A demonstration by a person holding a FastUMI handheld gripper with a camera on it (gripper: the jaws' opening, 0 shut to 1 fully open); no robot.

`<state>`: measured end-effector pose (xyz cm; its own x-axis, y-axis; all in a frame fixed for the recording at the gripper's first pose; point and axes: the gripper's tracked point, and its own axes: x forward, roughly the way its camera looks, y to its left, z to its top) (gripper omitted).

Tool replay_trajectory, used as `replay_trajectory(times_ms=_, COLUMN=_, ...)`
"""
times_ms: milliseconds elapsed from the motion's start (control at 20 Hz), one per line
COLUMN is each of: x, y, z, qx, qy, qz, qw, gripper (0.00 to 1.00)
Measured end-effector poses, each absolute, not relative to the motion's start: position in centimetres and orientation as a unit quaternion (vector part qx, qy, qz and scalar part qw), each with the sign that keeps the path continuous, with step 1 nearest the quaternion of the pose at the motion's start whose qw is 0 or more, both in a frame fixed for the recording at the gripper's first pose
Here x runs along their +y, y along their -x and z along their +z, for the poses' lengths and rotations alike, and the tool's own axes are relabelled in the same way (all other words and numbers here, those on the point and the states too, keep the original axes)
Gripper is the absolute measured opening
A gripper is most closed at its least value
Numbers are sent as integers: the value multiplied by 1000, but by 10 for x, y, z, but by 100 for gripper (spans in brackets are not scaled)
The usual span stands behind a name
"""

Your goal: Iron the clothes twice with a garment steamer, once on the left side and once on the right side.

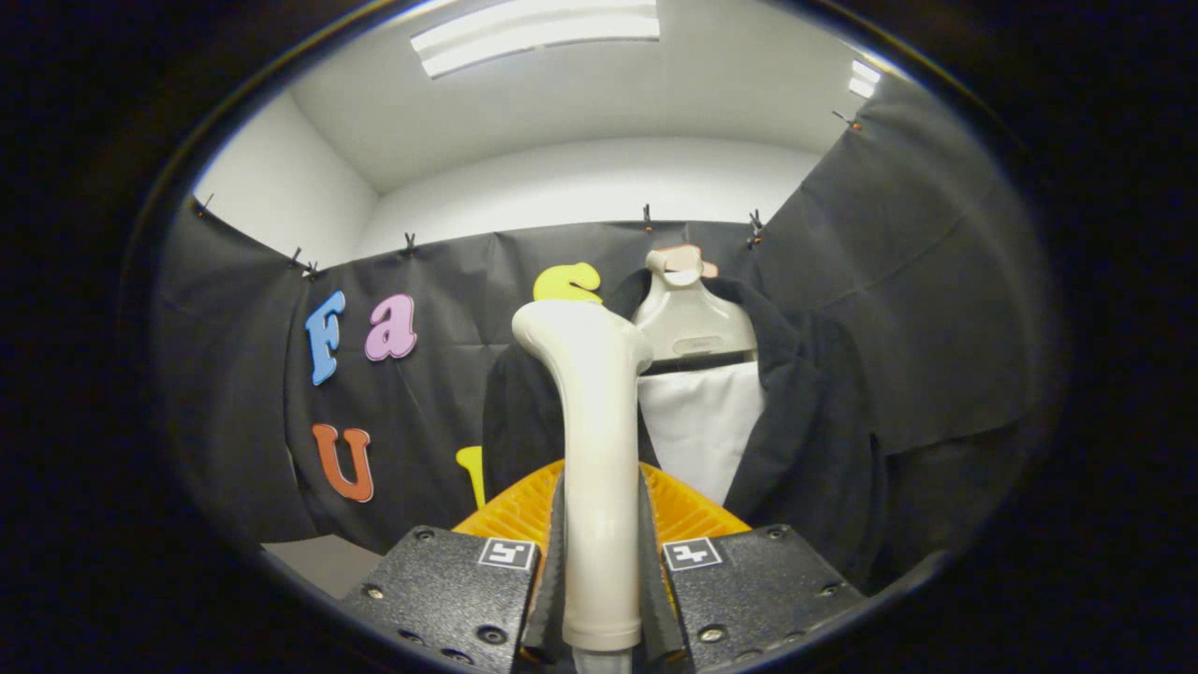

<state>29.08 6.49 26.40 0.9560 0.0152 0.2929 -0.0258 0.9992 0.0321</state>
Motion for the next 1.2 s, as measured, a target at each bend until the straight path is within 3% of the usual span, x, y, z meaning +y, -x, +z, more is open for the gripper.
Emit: replay_trajectory(times_ms=1200, x=49, y=-268, z=112, qx=-15, qy=-23, qz=-73, qw=997, gripper=36)
